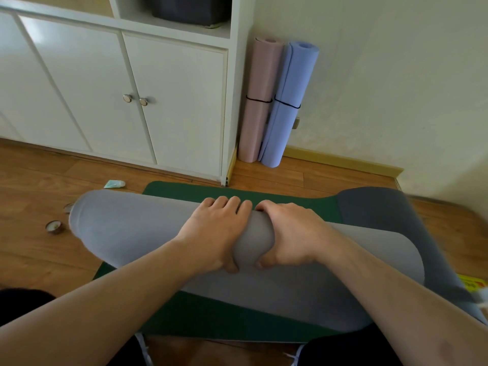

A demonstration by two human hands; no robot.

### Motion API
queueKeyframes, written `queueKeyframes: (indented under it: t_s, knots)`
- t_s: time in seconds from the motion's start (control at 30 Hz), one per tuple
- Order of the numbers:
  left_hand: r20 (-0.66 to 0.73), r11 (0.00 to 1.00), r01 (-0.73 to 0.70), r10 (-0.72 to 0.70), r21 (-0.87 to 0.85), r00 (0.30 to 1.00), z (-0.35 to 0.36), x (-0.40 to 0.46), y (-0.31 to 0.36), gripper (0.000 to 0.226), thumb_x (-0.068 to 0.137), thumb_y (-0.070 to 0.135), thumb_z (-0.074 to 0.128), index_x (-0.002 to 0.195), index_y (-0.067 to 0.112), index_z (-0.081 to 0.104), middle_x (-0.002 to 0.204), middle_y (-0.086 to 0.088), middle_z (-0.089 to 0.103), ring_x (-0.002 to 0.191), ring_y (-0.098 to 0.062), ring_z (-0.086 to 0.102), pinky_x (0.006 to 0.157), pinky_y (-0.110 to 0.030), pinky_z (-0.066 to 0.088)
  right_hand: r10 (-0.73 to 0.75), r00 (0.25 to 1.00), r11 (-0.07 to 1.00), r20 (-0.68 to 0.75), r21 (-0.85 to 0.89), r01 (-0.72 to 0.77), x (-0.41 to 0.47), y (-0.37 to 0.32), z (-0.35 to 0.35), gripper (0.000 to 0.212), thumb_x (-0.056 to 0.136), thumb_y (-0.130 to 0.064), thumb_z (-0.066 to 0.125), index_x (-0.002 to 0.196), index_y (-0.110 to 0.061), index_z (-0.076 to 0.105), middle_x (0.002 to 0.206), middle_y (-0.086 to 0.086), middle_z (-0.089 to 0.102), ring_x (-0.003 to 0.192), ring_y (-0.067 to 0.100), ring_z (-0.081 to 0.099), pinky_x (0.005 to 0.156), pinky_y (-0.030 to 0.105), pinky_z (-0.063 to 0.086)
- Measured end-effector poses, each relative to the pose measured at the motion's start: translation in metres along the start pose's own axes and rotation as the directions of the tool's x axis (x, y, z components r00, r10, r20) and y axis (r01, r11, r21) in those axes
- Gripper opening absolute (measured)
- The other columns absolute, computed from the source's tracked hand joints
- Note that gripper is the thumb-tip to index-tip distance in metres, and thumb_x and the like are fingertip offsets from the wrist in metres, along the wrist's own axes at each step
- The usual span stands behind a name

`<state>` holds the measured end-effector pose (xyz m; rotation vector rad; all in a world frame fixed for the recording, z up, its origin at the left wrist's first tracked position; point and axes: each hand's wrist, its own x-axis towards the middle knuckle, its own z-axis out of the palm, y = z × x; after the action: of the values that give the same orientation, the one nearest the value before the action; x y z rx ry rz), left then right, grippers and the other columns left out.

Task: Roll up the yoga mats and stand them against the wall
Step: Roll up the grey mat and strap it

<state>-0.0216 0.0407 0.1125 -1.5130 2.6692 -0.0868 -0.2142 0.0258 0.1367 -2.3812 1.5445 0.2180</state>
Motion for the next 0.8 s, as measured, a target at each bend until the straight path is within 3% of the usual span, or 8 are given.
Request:
queueKeyframes:
  t_s: [0.17,0.3,0.4,0.5,0.57,0.63,0.73,0.8]
  knots:
    - [-0.017,0.992,0.04,-0.043,-0.122,0.999,-0.003,0.005,-0.011,0.1,0.057,0.071,0.084,0.137,0.028,0.042,0.131,0.008,0.057,0.117,-0.017,0.056,0.107,-0.039,0.045,-0.079,0.996,0.989,-0.045,-0.129,0.072,-0.004,-0.002,0.003,0.14,0.059,-0.075,0.088,0.164,-0.027,0.01,0.156,-0.003,0.033,0.143,0.022,0.037,0.12,0.042,0.037]
    - [0.048,0.961,0.108,-0.099,-0.255,0.994,-0.007,0.002,-0.018,0.095,0.05,0.08,0.079,0.129,0.037,0.047,0.118,0.016,0.061,0.103,-0.011,0.059,0.095,-0.035,0.051,-0.146,0.981,0.966,-0.129,-0.231,0.114,-0.001,-0.006,0.01,0.121,0.058,-0.068,0.091,0.153,-0.027,0.028,0.141,-0.003,0.047,0.128,0.023,0.049,0.111,0.042,0.045]
    - [0.051,0.96,0.099,-0.088,-0.262,0.995,-0.008,-0.002,-0.018,0.1,0.054,0.08,0.078,0.137,0.037,0.043,0.129,0.016,0.058,0.113,-0.011,0.057,0.104,-0.035,0.046,-0.172,0.973,0.968,-0.155,-0.212,0.137,0.002,-0.006,0.007,0.105,0.061,-0.068,0.087,0.144,-0.029,0.037,0.134,-0.005,0.054,0.121,0.021,0.054,0.103,0.041,0.049]
    - [0.044,0.992,0.042,-0.037,-0.12,0.998,-0.006,-0.005,-0.013,0.126,0.059,0.081,0.079,0.157,0.029,0.021,0.155,0.005,0.038,0.141,-0.021,0.04,0.123,-0.042,0.029,-0.139,0.98,0.979,-0.145,-0.169,0.114,0.004,-0.003,0.002,0.099,0.059,-0.071,0.086,0.138,-0.031,0.042,0.126,-0.009,0.058,0.113,0.018,0.059,0.095,0.04,0.052]
    - [0.044,1.0,0.023,-0.023,-0.002,0.999,-0.003,-0.004,-0.007,0.138,0.058,0.082,0.081,0.16,0.023,0.009,0.158,-0.002,0.032,0.144,-0.027,0.035,0.125,-0.048,0.028,-0.077,0.992,0.993,-0.105,-0.097,0.066,0.004,0.0,0.0,0.101,0.055,-0.073,0.087,0.137,-0.035,0.043,0.123,-0.012,0.059,0.108,0.017,0.06,0.091,0.041,0.055]
    - [0.023,0.999,0.033,-0.034,0.027,0.999,0.001,-0.002,-0.002,0.133,0.059,0.076,0.085,0.158,0.021,0.014,0.153,-0.004,0.039,0.138,-0.028,0.042,0.12,-0.048,0.034,-0.043,0.997,0.999,-0.06,-0.024,0.041,0.003,0.001,0.0,0.1,0.053,-0.073,0.088,0.135,-0.038,0.043,0.122,-0.014,0.059,0.105,0.015,0.061,0.088,0.042,0.057]
    - [-0.005,1.0,0.008,-0.008,0.009,1.0,0.003,0.003,-0.002,0.119,0.061,0.07,0.086,0.152,0.021,0.027,0.147,-0.001,0.047,0.132,-0.025,0.049,0.115,-0.046,0.04,-0.042,0.999,0.999,-0.033,-0.015,0.041,0.001,0.002,0.003,0.104,0.057,-0.073,0.087,0.142,-0.038,0.039,0.128,-0.011,0.055,0.113,0.017,0.059,0.095,0.042,0.055]
    - [-0.015,1.0,0.004,-0.005,-0.028,1.0,0.002,0.004,-0.006,0.112,0.06,0.068,0.086,0.148,0.023,0.033,0.143,0.002,0.052,0.128,-0.022,0.052,0.114,-0.044,0.042,-0.069,0.996,0.995,-0.052,-0.07,0.065,-0.002,0.002,0.006,0.122,0.059,-0.074,0.087,0.156,-0.034,0.024,0.142,-0.006,0.045,0.129,0.02,0.049,0.109,0.041,0.047]
